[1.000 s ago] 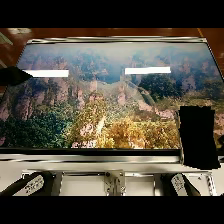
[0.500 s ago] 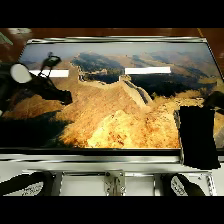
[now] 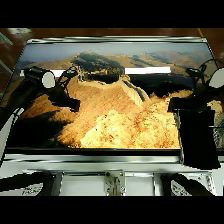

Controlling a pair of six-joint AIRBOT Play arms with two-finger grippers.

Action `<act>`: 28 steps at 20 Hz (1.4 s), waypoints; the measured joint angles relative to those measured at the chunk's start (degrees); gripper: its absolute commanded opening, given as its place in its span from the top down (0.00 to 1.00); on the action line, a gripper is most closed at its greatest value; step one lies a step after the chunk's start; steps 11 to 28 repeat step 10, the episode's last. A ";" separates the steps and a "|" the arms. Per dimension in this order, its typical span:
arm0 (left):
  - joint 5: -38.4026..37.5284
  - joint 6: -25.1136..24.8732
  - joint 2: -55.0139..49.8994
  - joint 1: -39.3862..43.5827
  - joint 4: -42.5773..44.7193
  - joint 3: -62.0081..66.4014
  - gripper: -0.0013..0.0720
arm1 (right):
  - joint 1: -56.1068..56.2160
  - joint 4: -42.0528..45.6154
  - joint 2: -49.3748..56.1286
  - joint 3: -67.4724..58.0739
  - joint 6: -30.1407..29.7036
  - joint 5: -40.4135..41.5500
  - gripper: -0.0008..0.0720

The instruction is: Fold the shirts.

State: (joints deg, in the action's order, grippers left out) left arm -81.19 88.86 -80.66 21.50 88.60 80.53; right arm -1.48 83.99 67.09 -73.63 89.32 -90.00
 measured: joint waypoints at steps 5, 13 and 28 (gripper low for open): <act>2.97 0.33 -0.20 0.15 0.02 0.00 0.07 | 2.19 0.17 0.72 0.00 0.20 0.13 0.05; 4.02 -1.88 -0.20 0.15 0.44 0.00 0.07 | 2.62 0.15 0.85 0.00 0.20 0.26 0.05; 4.02 -1.88 -0.20 0.15 0.44 0.00 0.07 | 2.62 0.15 0.85 0.00 0.20 0.26 0.05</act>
